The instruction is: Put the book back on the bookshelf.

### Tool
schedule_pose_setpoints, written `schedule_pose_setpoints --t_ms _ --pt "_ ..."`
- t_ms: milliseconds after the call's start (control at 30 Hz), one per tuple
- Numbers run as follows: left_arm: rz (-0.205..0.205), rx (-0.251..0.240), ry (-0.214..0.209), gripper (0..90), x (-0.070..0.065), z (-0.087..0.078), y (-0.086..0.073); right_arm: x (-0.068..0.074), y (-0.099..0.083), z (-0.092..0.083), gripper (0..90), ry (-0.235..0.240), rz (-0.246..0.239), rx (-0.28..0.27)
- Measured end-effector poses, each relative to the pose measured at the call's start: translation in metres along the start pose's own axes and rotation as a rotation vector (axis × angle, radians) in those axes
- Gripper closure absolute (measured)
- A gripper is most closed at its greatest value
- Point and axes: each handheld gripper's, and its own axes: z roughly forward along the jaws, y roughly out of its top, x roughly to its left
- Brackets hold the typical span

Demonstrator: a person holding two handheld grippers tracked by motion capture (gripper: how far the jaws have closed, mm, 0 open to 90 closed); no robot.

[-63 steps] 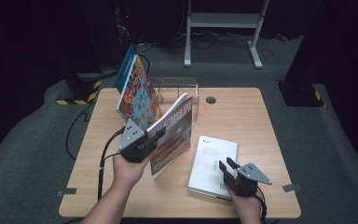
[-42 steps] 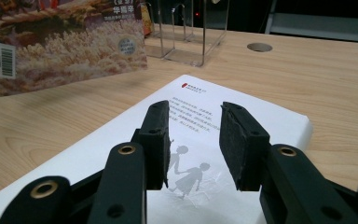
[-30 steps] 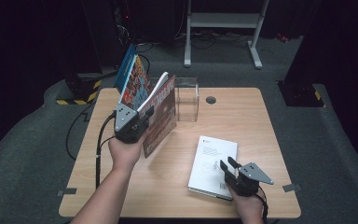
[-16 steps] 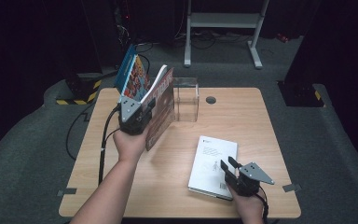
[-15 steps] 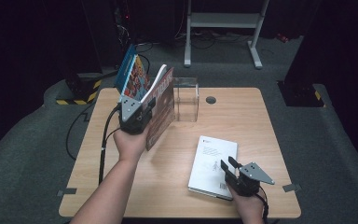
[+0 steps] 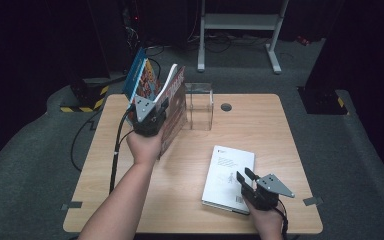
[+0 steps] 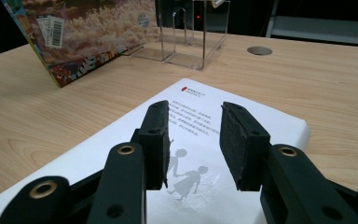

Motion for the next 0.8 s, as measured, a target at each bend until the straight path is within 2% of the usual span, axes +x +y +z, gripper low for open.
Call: schedule_pose_setpoints --t_ms 267,433,667,800 --pt "-0.012 -0.009 0.03 83.9 -0.001 0.017 0.003 -0.001 0.001 -0.001 62.6 0.008 0.01 -0.011" --pt "-0.034 -0.017 0.039 83.9 -0.001 0.029 0.002 -0.002 0.001 -0.001 62.6 0.007 0.015 -0.014" --pt "-0.012 -0.005 0.062 83.9 -0.002 0.043 0.001 -0.005 0.001 -0.002 62.6 0.002 0.021 -0.017" --pt "-0.023 -0.01 0.066 83.9 0.0 0.047 0.001 -0.005 0.0 -0.001 62.6 0.002 0.024 -0.013"
